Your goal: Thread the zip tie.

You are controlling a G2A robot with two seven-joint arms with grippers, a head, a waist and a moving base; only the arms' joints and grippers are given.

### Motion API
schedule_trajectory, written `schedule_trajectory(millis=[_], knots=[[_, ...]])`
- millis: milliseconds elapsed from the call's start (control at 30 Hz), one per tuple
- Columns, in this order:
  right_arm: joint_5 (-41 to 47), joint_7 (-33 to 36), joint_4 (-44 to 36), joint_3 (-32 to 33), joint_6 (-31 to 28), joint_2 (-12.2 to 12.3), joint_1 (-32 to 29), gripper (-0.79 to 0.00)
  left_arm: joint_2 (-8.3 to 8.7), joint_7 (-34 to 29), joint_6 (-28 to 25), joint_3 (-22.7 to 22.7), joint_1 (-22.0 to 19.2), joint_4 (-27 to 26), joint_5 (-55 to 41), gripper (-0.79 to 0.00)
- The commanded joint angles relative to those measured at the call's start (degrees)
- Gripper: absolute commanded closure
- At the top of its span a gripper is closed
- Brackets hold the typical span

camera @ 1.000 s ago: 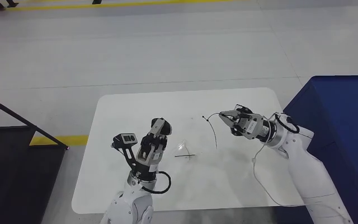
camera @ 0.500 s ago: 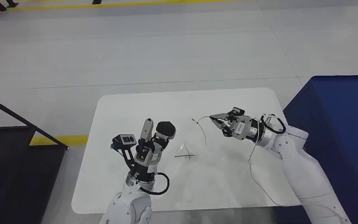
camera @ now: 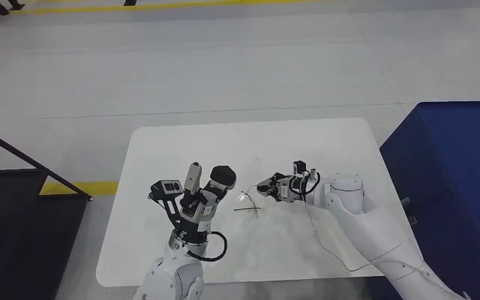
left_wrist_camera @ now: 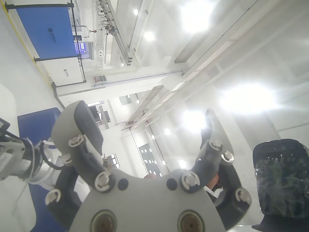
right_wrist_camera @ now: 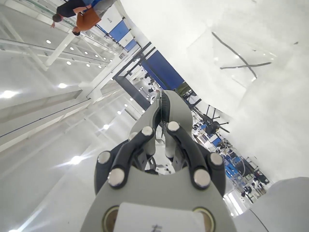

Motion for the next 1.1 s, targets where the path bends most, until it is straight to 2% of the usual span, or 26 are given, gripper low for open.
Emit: schedule_trajectory(millis=[0, 33, 200, 300, 333, 367, 433, 500, 600, 667, 1067], knots=[[0.2, 1.1, 0.5, -0.7, 0.6, -0.2, 0.2, -0.742, 0.00, 0.0, 0.0, 0.0, 0.0, 0.0, 0.0, -0.785], [0.2, 1.2, 0.6, -0.7, 0.5, -0.2, 0.3, -0.785, 0.00, 0.0, 0.0, 0.0, 0.0, 0.0, 0.0, -0.785], [1.3, 1.6, 0.2, 0.7, 0.3, -0.1, -0.1, -0.785, 0.00, 0.0, 0.0, 0.0, 0.0, 0.0, 0.0, -0.785], [3.5, 4.4, -3.3, 3.9, -4.3, 0.3, -1.5, -0.785, 0.00, 0.0, 0.0, 0.0, 0.0, 0.0, 0.0, -0.785], [4.7, 5.9, -4.8, 5.8, -6.8, 0.5, -2.4, -0.785, 0.00, 0.0, 0.0, 0.0, 0.0, 0.0, 0.0, -0.785], [5.3, 6.5, -6.5, 7.9, -9.9, 0.8, -3.4, -0.736, 0.00, 0.0, 0.0, 0.0, 0.0, 0.0, 0.0, -0.785], [5.2, 6.7, -10.4, 12.3, -18.5, 1.2, -6.4, -0.708, 0.00, 0.0, 0.0, 0.0, 0.0, 0.0, 0.0, -0.785], [6.6, 7.1, -12.8, 16.3, -26.3, 1.5, -9.7, -0.637, 0.00, 0.0, 0.0, 0.0, 0.0, 0.0, 0.0, -0.785], [7.6, 6.0, -15.4, 20.8, -33.9, 1.7, -13.4, -0.785, 0.00, 0.0, 0.0, 0.0, 0.0, 0.0, 0.0, -0.785], [8.3, 5.6, -17.3, 22.8, -36.7, 1.7, -15.9, -0.785, 0.00, 0.0, 0.0, 0.0, 0.0, 0.0, 0.0, -0.785], [8.7, 5.6, -17.6, 23.2, -37.2, 1.7, -16.5, -0.785, 0.00, 0.0, 0.0, 0.0, 0.0, 0.0, 0.0, -0.785]])
